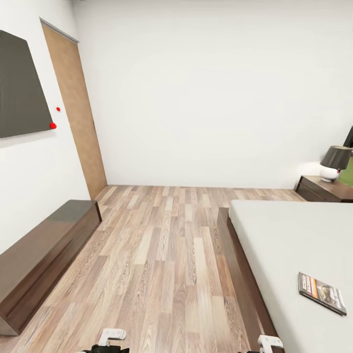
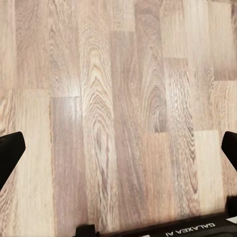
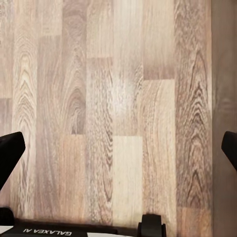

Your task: In the bedroom, move the book from the bed onto either nightstand, and place the two sandals side by side next to the bed.

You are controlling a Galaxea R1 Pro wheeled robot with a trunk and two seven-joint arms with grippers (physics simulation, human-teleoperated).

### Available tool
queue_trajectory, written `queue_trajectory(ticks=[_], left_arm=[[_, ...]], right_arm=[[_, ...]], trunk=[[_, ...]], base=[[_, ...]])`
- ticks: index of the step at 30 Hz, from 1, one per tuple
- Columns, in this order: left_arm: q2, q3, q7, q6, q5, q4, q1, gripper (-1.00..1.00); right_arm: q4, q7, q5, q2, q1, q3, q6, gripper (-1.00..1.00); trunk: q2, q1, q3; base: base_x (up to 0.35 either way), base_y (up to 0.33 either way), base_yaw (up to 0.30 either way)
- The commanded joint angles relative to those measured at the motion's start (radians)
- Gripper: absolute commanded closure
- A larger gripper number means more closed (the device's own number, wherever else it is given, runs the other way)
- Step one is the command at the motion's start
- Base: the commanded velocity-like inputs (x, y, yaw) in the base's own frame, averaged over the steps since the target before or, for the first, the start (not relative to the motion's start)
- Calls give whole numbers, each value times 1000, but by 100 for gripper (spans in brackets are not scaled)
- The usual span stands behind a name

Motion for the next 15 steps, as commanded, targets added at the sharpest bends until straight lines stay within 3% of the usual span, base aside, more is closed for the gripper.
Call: queue_trajectory(ticks=[1,15], left_arm=[[1,-5,-2,3,8,-1,0,-100],[1,-5,-2,3,8,-1,0,-100]], right_arm=[[0,6,-7,0,0,-7,4,-100],[0,6,-7,0,0,-8,4,-100]], trunk=[[-1,0,1],[-1,0,15]], base=[[0,0,0],[0,0,0]])
